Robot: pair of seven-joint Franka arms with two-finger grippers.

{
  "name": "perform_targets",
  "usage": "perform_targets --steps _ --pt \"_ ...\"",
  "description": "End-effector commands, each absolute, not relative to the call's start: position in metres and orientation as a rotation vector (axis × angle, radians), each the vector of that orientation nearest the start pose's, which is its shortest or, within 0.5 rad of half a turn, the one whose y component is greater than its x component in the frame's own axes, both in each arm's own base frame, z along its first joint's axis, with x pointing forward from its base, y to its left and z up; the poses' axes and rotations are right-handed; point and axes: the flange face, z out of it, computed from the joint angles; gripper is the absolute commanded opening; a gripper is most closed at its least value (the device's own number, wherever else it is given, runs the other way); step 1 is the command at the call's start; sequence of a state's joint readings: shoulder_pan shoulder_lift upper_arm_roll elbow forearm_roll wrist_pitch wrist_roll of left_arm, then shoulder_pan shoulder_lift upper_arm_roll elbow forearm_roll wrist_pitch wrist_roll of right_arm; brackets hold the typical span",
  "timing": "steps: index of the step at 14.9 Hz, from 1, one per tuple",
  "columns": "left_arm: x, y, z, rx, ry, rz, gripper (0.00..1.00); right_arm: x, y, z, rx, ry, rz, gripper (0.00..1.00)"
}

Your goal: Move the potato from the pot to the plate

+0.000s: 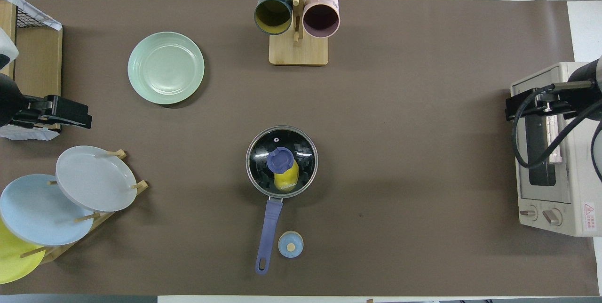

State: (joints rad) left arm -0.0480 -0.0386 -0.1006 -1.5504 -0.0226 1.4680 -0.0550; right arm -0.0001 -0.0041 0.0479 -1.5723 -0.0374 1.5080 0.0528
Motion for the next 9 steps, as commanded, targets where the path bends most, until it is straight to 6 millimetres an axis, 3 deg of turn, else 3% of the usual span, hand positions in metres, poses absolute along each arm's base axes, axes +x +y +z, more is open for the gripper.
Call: perform_targets --steps 1,9 --pt "0.5253 -0.0846 0.6474 -3.161 0.16 0.026 1.0 0.5417 0.0217 0.6214 -3.162 -0.024 0.069 1.0" --pt "0.5282 -0.0849 0.6483 -3.164 0.155 0.005 1.0 0.5423 0.0225 0.6205 -3.162 -0.012 0.064 1.0"
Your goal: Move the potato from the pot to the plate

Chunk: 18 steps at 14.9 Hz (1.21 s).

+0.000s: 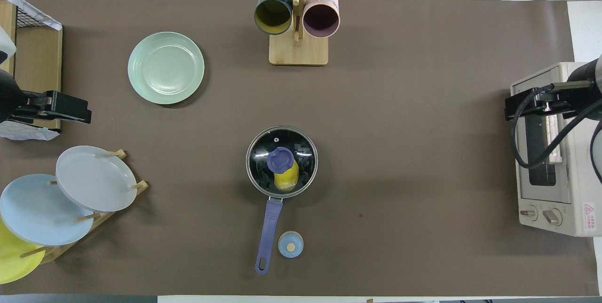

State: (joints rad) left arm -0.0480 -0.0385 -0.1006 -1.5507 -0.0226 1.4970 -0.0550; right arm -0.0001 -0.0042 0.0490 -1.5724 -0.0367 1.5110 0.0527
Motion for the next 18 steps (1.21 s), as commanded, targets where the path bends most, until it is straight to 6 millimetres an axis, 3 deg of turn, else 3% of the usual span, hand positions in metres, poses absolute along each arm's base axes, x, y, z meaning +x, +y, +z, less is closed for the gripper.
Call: perform_targets --steps 1,4,5,7,10,14,18 --pt "0.528 -0.085 0.648 -3.164 0.153 0.007 1.0 0.542 0.024 0.621 -3.162 -0.021 0.064 1.0" --pt "0.528 -0.084 0.648 -3.163 0.155 0.007 1.0 0.543 0.037 0.62 -3.139 -0.062 0.032 1.0" --pt "0.528 -0.082 0.648 -3.164 0.151 0.007 1.0 0.549 0.056 0.613 -3.096 -0.1 -0.045 1.0" --pt "0.528 -0.078 0.648 -3.164 0.138 0.007 1.0 0.55 0.104 0.601 -3.081 -0.167 -0.075 1.0" --pt "0.528 -0.077 0.648 -3.167 0.136 0.007 1.0 0.556 0.165 0.581 -3.072 -0.127 -0.039 1.0" --pt "0.528 -0.076 0.648 -3.167 0.132 0.012 1.0 0.559 0.263 0.576 -3.078 -0.099 -0.071 1.0" --pt "0.527 -0.076 0.644 -3.166 0.126 0.022 1.0 0.539 0.36 0.549 -3.117 -0.047 -0.098 1.0"
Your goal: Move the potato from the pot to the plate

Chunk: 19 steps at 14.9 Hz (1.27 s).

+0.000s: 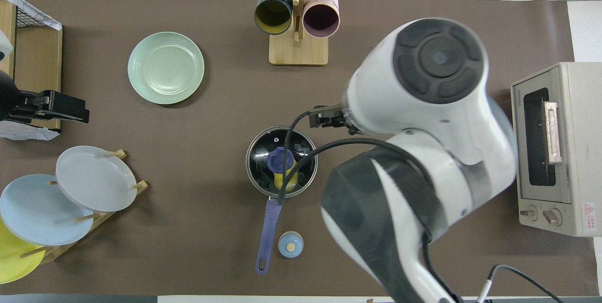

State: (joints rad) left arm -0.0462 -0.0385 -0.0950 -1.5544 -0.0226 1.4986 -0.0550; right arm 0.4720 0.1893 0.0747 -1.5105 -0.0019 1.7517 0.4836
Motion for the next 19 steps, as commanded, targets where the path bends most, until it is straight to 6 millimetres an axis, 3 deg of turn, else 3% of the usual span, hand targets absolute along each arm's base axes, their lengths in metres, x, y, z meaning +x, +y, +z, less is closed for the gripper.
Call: perform_targets --steps 1,2,4,5,6,8,11,15,19 --pt "0.526 -0.075 0.644 -3.165 0.121 0.026 1.0 0.537 0.375 0.541 -3.116 -0.04 -0.111 1.0" --pt "0.526 -0.074 0.643 -3.165 0.114 0.031 1.0 0.538 0.382 0.54 -3.085 -0.041 -0.156 1.0" --pt "0.527 -0.074 0.645 -3.164 0.107 0.017 1.0 0.534 0.387 0.516 -3.095 -0.06 -0.142 1.0" --pt "0.524 -0.08 0.646 -3.163 0.124 0.026 1.0 0.517 0.412 0.503 -3.111 -0.133 -0.125 1.0" --pt "0.521 -0.086 0.644 -3.161 0.145 0.024 1.0 0.516 0.423 0.488 -3.132 -0.168 -0.13 1.0" --pt "0.514 -0.102 0.638 -3.153 0.195 0.041 1.0 0.515 0.431 0.477 -3.149 -0.19 -0.16 1.0" --pt "0.518 -0.103 0.64 -3.154 0.194 -0.008 1.0 0.498 0.449 0.441 -3.158 -0.23 -0.141 1.0" --pt "0.528 -0.091 0.627 -3.168 0.159 -0.152 1.0 0.492 0.447 0.426 -3.174 -0.253 -0.162 1.0" --pt "0.533 -0.106 0.633 -3.171 0.187 -0.244 1.0 0.481 0.443 0.412 -3.17 -0.266 -0.163 1.0"
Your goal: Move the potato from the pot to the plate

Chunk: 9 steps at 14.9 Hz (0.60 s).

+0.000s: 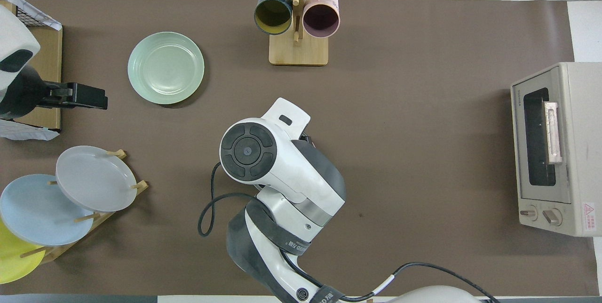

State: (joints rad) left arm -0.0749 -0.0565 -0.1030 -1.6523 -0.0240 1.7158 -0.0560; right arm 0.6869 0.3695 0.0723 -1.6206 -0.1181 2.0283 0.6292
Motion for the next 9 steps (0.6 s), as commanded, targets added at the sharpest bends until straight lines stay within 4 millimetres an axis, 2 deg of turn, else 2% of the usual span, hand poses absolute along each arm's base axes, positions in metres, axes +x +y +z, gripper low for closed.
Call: perform_targets --steps 1,7,9 --pt "0.5325 -0.1056 0.6347 -3.17 0.19 -0.239 1.0 0.4772 0.4444 0.41 -3.171 -0.272 -0.161 1.0" --pt "0.5304 -0.102 0.6308 -3.17 0.18 -0.203 1.0 0.4765 0.4454 0.4099 -3.163 -0.278 -0.171 1.0" --pt "0.5289 -0.0993 0.63 -3.169 0.18 -0.181 1.0 0.4774 0.4449 0.4102 -3.162 -0.282 -0.176 0.91"
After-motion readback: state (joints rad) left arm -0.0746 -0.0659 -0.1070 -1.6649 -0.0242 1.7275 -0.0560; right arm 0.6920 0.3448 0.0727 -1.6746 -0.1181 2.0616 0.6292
